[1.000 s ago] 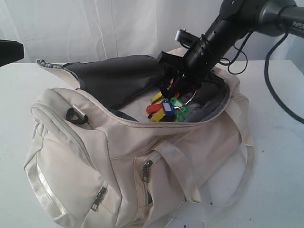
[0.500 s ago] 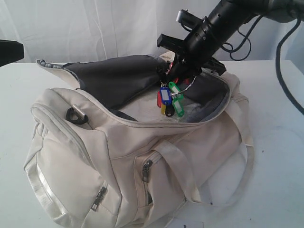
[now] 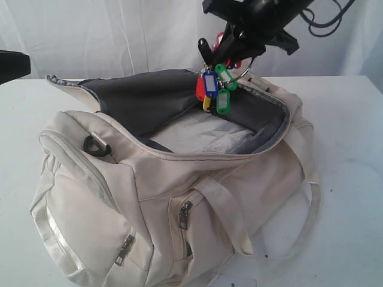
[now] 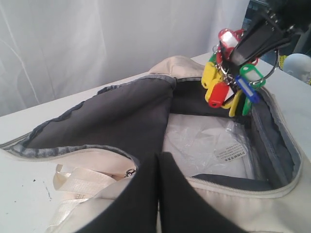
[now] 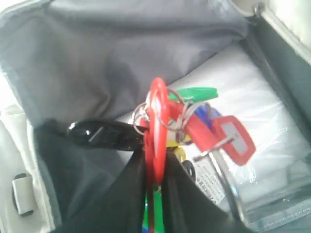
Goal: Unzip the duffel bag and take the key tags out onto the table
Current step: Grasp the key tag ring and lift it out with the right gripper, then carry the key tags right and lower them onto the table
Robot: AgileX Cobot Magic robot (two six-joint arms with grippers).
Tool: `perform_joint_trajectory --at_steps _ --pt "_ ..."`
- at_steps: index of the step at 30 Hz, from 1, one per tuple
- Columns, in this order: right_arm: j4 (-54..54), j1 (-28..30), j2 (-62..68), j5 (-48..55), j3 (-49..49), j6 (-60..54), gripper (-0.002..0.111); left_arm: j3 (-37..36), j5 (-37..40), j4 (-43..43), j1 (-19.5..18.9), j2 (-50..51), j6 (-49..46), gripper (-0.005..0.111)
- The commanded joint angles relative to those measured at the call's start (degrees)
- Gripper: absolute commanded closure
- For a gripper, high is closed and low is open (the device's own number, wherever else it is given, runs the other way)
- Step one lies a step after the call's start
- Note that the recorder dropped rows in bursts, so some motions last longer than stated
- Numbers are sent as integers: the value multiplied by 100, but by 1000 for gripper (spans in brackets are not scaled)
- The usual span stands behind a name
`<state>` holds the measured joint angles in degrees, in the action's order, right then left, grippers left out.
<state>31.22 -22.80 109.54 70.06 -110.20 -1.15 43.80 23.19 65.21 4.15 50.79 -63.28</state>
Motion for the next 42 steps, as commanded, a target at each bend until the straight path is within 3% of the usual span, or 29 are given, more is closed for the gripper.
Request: perform_joint_trajectory --at_steps 1,20,34,39,42 --pt "58 52 -539 -9 -35 -143 108 -34 76 154 -4 -6 -12 107" --pt "-103 52 -3293 -9 2170 -267 108 -34 124 154 -4 -6 -12 107" --pt "-1547 52 -5620 -9 4331 298 108 -34 370 154 -4 -6 -12 107" --pt "-2175 52 -5773 -9 5316 298 108 -34 515 203 -4 -6 -12 107" --pt "-2663 52 -5703 -544 5932 451 108 -34 541 203 -4 -6 -12 107"
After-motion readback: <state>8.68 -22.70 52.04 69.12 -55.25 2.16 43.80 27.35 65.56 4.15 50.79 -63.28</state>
